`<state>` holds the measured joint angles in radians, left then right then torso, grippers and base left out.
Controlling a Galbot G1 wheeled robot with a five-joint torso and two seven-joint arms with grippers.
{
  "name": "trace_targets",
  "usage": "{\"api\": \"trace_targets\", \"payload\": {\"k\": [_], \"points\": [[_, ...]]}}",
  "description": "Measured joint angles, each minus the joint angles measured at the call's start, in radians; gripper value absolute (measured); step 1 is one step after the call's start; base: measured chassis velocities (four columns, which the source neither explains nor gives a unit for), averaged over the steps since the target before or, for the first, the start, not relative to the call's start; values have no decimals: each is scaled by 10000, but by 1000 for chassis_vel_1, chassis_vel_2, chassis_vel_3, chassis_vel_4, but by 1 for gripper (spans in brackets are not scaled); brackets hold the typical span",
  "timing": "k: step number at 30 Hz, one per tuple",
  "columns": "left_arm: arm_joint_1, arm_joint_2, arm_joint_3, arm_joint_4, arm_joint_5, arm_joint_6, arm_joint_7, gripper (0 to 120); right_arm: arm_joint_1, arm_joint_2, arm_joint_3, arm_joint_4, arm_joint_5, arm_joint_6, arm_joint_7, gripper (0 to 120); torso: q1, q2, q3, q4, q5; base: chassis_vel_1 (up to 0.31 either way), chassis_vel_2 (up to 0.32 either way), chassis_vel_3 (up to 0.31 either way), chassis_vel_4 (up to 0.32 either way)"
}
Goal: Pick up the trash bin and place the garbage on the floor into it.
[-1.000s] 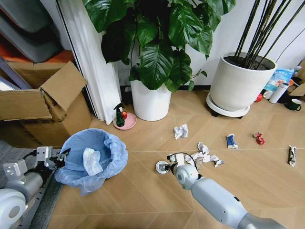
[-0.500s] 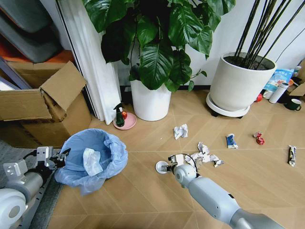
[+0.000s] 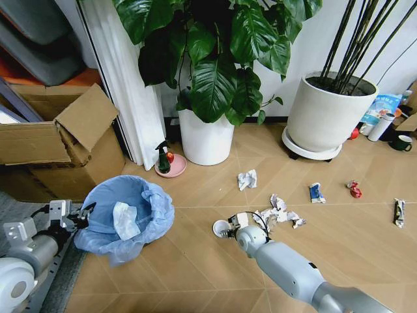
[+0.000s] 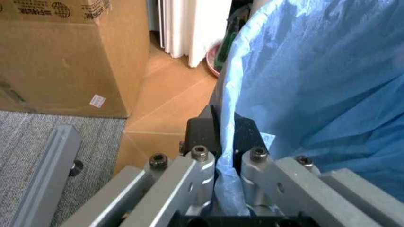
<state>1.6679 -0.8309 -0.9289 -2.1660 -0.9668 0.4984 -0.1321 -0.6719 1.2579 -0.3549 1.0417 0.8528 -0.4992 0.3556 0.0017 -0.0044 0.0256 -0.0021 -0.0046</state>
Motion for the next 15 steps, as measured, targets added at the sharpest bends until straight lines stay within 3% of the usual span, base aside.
{"api": "trace_targets", "payload": {"k": [15], "points": [[10, -35, -9, -29, 1, -12, 10, 0, -87, 17, 138, -81, -17, 76, -109, 16, 0, 0, -1, 0, -2, 0, 0, 0, 0]]}}
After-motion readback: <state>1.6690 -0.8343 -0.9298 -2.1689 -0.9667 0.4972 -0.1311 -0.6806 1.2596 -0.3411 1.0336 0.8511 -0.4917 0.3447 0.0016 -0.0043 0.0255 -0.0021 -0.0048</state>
